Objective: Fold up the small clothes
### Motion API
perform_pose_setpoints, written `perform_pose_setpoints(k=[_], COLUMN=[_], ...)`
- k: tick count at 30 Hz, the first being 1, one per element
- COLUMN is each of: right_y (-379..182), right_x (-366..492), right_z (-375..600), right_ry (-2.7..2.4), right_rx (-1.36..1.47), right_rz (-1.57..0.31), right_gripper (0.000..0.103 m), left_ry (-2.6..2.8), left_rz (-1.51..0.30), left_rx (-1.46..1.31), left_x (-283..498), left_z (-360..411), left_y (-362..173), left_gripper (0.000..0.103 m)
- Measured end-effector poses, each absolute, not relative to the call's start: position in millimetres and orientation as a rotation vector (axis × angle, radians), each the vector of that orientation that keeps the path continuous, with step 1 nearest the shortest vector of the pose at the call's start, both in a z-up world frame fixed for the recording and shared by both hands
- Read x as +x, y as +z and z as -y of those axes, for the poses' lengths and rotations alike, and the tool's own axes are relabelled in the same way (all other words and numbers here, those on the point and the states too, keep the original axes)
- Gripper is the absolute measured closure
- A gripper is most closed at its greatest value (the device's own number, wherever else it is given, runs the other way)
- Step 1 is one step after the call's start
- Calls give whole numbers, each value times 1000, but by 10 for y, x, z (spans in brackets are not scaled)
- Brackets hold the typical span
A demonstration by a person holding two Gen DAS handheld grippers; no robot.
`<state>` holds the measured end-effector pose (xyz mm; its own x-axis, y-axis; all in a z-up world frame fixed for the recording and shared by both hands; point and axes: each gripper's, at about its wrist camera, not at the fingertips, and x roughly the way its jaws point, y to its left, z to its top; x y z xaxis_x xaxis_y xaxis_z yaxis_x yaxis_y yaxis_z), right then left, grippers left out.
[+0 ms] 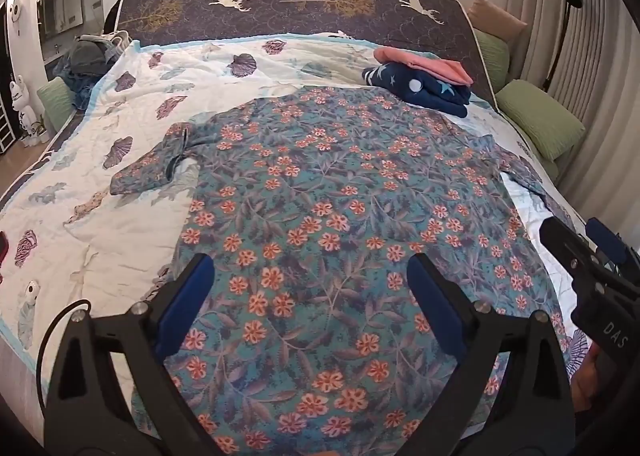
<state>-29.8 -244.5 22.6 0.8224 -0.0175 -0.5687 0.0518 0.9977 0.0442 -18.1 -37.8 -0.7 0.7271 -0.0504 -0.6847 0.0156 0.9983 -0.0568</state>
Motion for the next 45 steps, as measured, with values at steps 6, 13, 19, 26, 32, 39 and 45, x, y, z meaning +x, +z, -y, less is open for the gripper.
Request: perform_pose_setpoints(k=[6,13,19,26,32,39,45], right_y=[247,317,283,242,239,200,175], right_x=[-280,-353,-336,-309,-308,-281,-273], right_z=[2476,2474,2394,2379,2326,2321,2318], right_ry=[-38,-51,-57,-41,-40,-33,-21], right_rx=[63,55,40,87,45,52,60], right_rz=[-574,-506,-551,-570,-578,-610,-608], right_gripper=[1,1,1,1,1,1,1], left_ry=[-55,-46,-58,-78,-65,-68,-75], left_rz=[-743,-736,-733,-729,-717,-736,-735], left_rx=[-41,-44,-46,-63,-75,-71,-68], left_x=[-206,-195,-197,-184,-177,-159,-167], left_z=[405,373,369,349,281,276,286], left_y=[6,12,2,-17,-15,-60,-67], left_gripper=[6,6,6,6,6,6,6])
